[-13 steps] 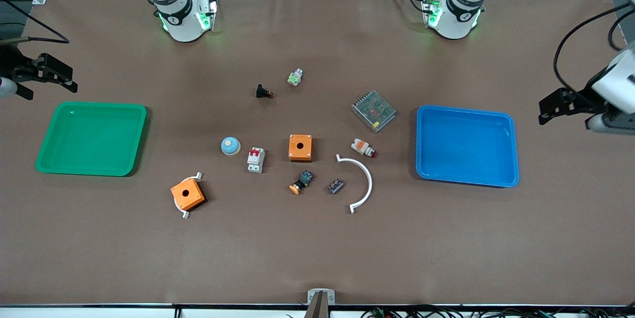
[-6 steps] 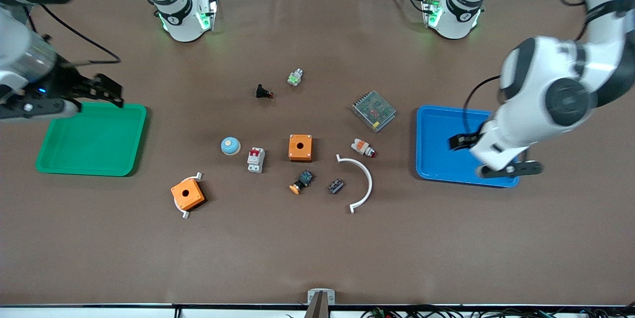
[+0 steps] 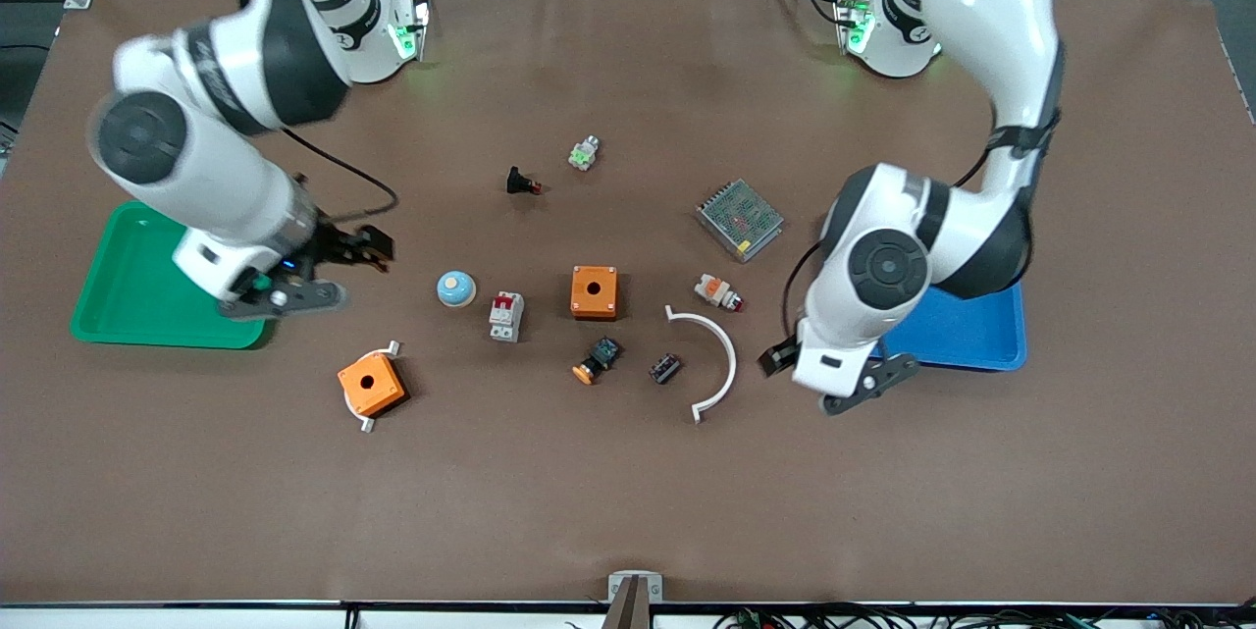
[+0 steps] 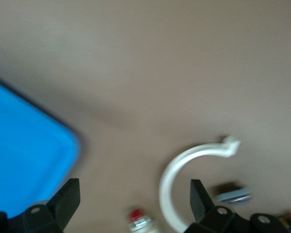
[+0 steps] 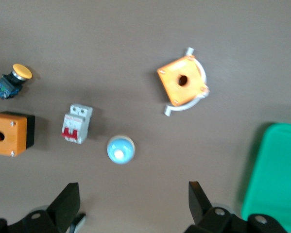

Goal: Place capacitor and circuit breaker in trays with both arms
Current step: 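Reach the left gripper to the capacitor while the right gripper reaches the breaker, then close the left gripper on the capacitor while the right gripper grasps the breaker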

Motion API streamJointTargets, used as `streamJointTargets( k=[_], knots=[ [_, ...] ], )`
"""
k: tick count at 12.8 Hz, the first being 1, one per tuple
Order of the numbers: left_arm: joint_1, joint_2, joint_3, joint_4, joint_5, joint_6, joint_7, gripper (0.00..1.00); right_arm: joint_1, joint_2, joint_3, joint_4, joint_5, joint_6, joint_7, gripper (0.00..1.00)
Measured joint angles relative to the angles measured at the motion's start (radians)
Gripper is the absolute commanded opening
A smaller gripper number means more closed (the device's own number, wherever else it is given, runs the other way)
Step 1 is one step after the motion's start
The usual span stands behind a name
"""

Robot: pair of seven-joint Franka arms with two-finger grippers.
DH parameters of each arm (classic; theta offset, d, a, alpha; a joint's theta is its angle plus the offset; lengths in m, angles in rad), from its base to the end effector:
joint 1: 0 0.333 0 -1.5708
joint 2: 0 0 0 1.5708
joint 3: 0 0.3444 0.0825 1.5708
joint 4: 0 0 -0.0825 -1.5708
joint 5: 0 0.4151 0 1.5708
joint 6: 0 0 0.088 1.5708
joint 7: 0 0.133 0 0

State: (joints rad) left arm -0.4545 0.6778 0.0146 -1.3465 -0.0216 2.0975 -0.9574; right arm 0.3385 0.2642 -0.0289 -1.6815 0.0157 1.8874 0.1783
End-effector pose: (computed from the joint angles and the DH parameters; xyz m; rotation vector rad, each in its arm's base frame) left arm 0.7104 -0.3387 0.3157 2.9805 0.7994 0.0767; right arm 0.6336 0.2058 0.4308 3.1269 0.1984 -0.0912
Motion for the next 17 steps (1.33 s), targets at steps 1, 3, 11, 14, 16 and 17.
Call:
streamJointTargets(
  k=[1, 3, 11, 14, 16, 17],
  knots=[
    [-0.017, 0.035, -0.001, 0.013, -0.026, 0.083, -0.062, 1.0, 0.031, 0.048, 0.0, -0.002, 0.0, 0.056, 0.047, 0.93],
    [-0.056, 0.094, -0.003, 0.021, -0.05, 0.203, -0.179, 1.0, 0.09, 0.135, 0.001, -0.003, 0.0, 0.142, 0.143, 0.94],
    [-0.196, 0.245, -0.004, 0.063, -0.051, 0.319, -0.408, 1.0, 0.175, 0.337, 0.0, -0.001, 0.025, 0.322, 0.219, 0.74],
    [-0.199, 0.267, 0.001, 0.067, -0.051, 0.34, -0.414, 1.0, 0.175, 0.354, -0.003, 0.0, 0.025, 0.331, 0.22, 0.58],
    [-0.198, 0.273, 0.005, 0.067, -0.051, 0.341, -0.408, 1.0, 0.175, 0.36, -0.003, 0.0, 0.025, 0.335, 0.221, 0.49],
    [-0.199, 0.277, 0.005, 0.067, -0.051, 0.341, -0.399, 1.0, 0.175, 0.364, -0.003, 0.0, 0.025, 0.341, 0.221, 0.43]
  ],
)
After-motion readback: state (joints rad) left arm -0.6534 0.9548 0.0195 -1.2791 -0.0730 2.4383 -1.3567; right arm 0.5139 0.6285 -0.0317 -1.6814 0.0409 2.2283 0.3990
